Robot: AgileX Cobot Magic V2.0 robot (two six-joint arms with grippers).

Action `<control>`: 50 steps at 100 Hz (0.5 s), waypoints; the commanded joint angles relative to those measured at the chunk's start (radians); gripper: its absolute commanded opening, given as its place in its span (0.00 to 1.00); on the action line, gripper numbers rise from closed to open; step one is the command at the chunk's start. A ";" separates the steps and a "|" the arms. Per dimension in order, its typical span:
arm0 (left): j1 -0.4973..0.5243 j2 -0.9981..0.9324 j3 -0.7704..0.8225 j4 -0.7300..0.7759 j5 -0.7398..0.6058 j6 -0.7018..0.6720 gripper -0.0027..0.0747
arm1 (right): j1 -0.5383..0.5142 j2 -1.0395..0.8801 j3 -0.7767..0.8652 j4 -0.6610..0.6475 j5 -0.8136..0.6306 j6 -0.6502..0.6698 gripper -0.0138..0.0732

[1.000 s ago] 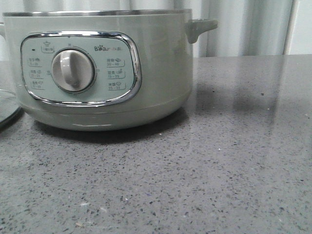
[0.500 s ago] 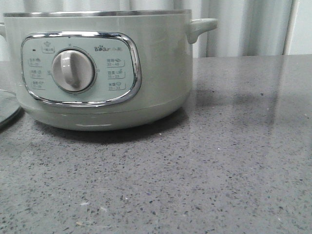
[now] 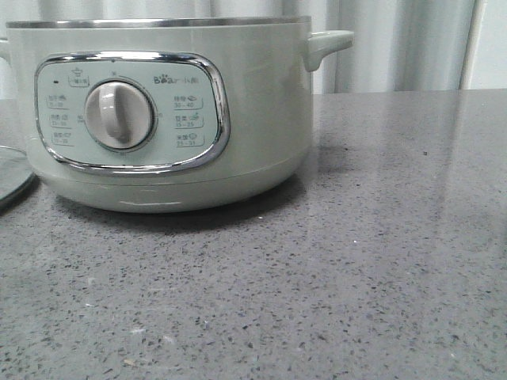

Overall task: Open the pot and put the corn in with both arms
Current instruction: 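Open the right gripper to drop the corn into the pot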

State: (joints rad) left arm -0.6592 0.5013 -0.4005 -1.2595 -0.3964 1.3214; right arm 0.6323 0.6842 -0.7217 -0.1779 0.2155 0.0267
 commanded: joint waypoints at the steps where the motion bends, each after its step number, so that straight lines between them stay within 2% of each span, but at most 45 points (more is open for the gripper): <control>1: -0.003 -0.017 -0.019 0.034 0.027 0.002 0.01 | 0.000 -0.121 0.099 -0.025 -0.166 -0.006 0.09; 18: -0.003 -0.095 0.030 0.034 0.058 0.002 0.01 | -0.001 -0.313 0.311 -0.071 -0.269 -0.006 0.09; 50: -0.003 -0.331 0.141 0.034 0.130 0.002 0.01 | -0.001 -0.601 0.531 -0.103 -0.262 -0.008 0.09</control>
State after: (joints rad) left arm -0.6592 0.2118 -0.2555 -1.2477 -0.2723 1.3253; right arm 0.6323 0.1335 -0.2049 -0.2575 0.0371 0.0267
